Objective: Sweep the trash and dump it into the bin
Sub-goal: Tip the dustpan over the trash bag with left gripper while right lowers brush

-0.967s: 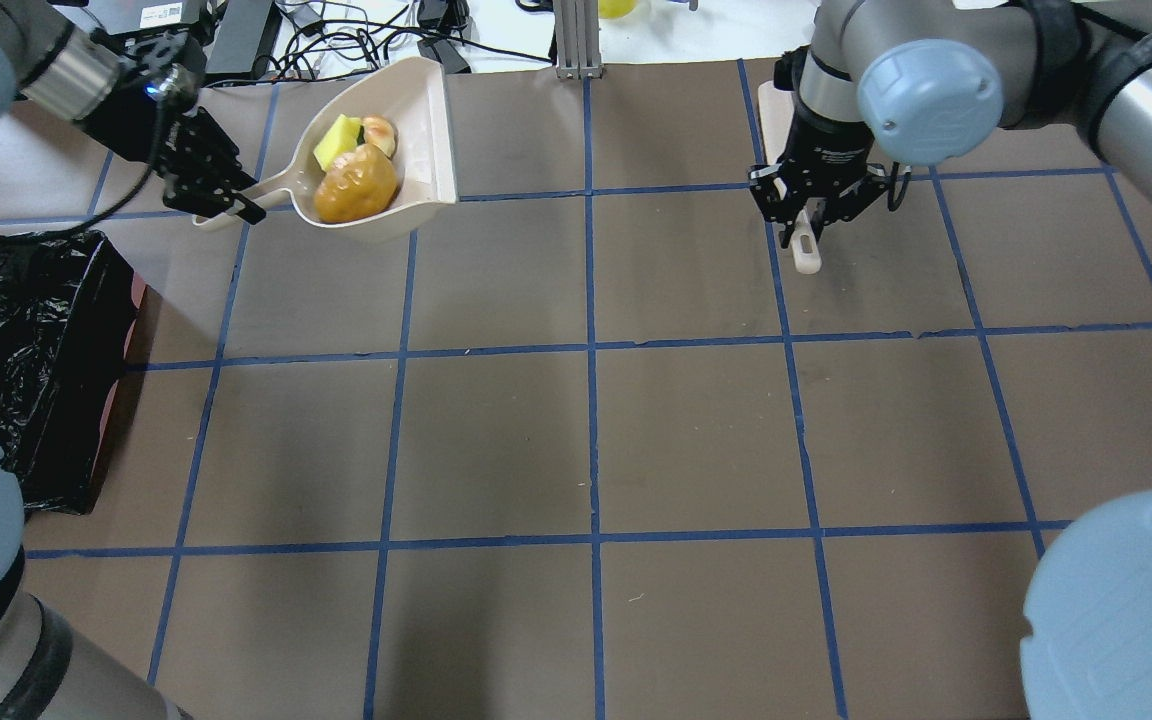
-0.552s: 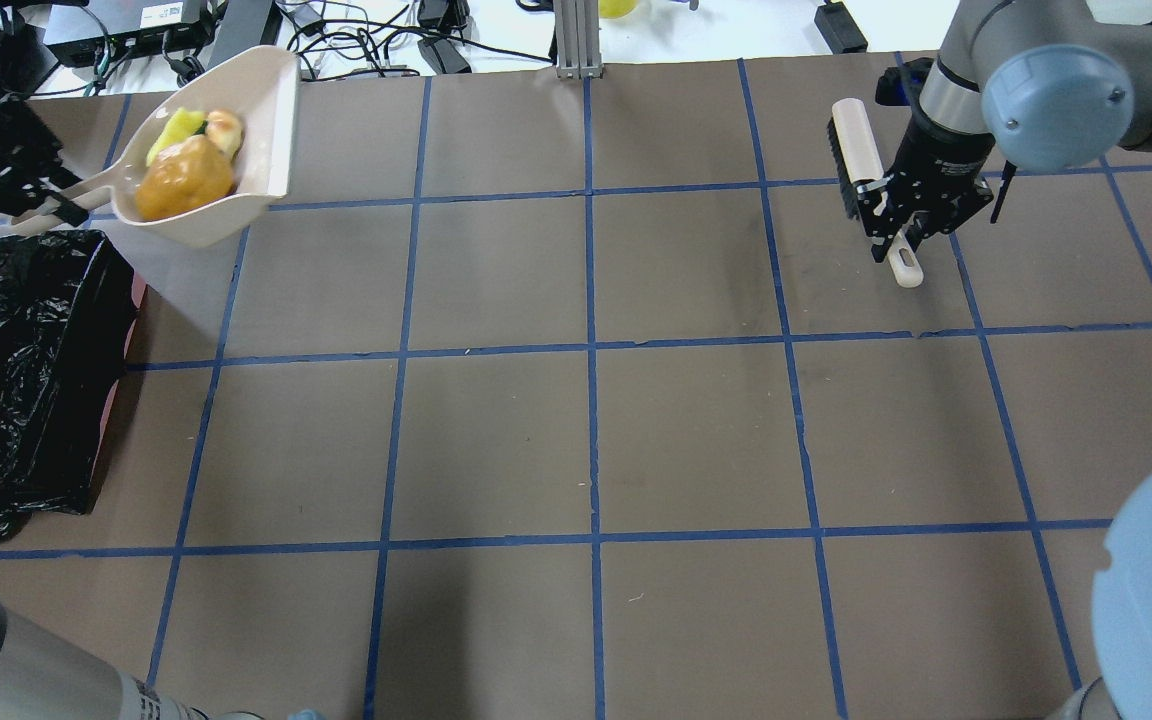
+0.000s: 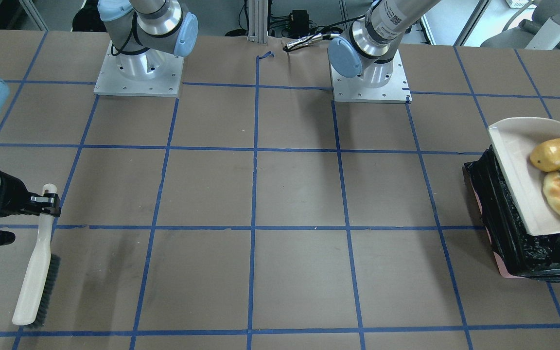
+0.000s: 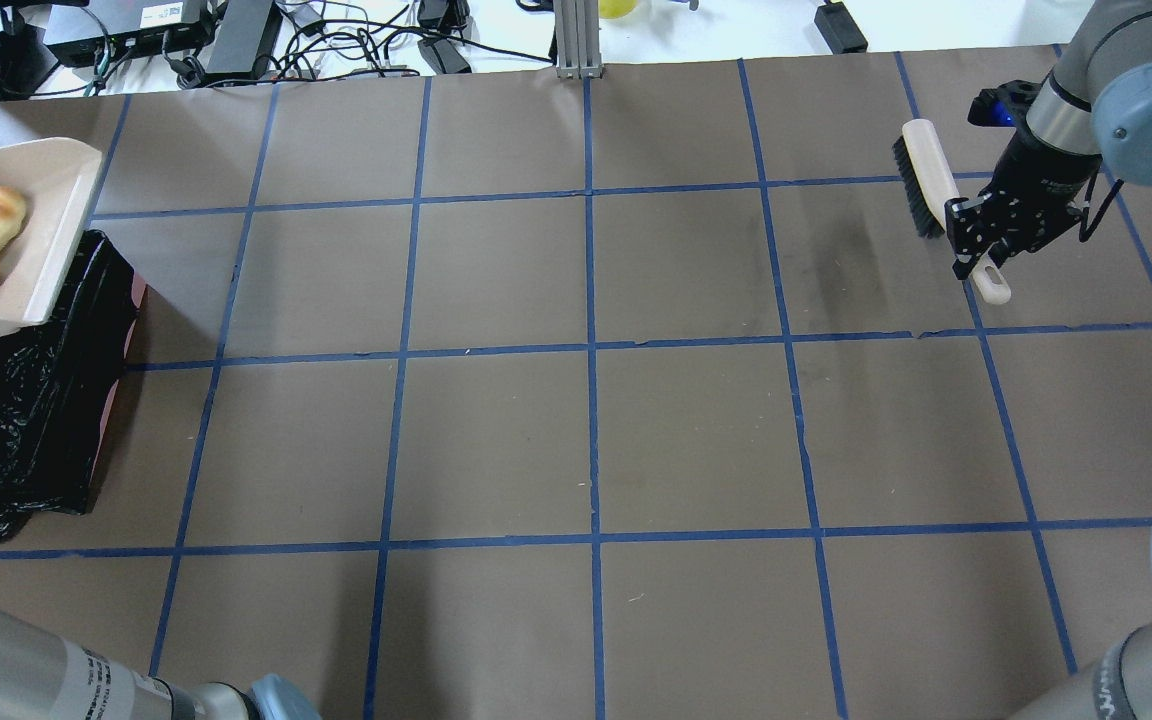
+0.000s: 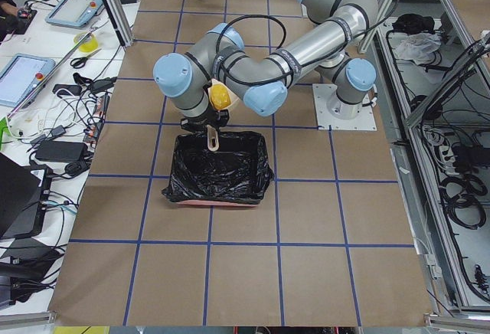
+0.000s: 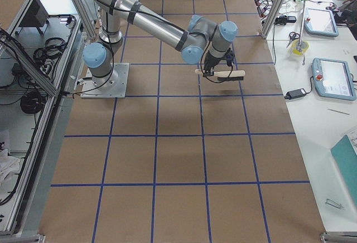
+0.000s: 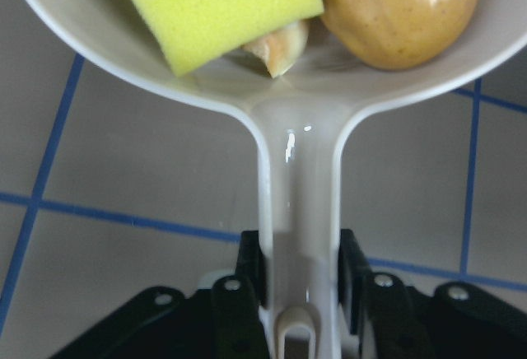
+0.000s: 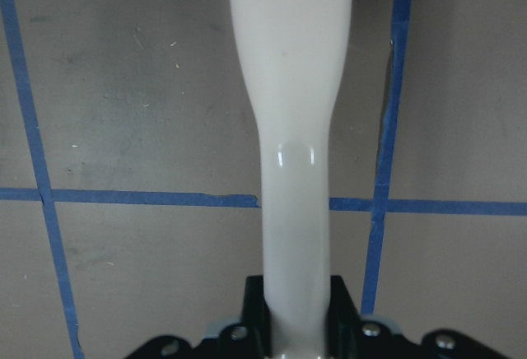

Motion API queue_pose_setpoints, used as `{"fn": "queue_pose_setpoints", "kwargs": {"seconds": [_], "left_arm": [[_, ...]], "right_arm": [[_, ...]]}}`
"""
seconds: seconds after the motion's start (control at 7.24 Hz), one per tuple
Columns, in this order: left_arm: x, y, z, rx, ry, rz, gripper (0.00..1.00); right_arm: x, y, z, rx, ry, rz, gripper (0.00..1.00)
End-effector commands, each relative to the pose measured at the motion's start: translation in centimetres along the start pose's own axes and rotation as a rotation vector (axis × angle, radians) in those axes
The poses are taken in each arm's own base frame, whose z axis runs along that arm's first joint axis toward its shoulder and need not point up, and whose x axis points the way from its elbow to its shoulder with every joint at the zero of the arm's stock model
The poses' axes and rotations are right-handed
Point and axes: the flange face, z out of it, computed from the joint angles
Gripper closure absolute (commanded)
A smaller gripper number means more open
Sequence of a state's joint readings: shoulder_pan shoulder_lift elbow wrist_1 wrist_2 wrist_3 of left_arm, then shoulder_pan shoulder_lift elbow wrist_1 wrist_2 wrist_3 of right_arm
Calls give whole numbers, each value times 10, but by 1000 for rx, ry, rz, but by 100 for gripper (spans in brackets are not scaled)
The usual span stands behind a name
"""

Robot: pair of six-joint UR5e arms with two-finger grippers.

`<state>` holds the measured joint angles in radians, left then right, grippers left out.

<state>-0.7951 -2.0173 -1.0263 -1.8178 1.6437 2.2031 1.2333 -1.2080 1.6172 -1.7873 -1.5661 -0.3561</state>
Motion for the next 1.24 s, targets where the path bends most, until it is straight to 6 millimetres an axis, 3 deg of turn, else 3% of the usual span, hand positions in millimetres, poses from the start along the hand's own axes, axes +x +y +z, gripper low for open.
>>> {"fn": "queue_pose_setpoints", "kwargs": {"seconds": [0.0, 0.41, 0.69, 1.1], "left_arm": [[13, 25, -48, -264, -81, 32, 100], [-2, 57, -61, -589, -114, 232, 100], [-5, 60, -54, -758, -64, 277, 100], [-13, -14, -58, -923, -6, 338, 100]], "right_arm": [[15, -4, 23, 3, 4, 12, 100], [28, -9, 40, -16, 35, 9, 100], [28, -7, 44, -23, 34, 12, 100], [28, -7, 46, -28, 35, 13, 100]]}}
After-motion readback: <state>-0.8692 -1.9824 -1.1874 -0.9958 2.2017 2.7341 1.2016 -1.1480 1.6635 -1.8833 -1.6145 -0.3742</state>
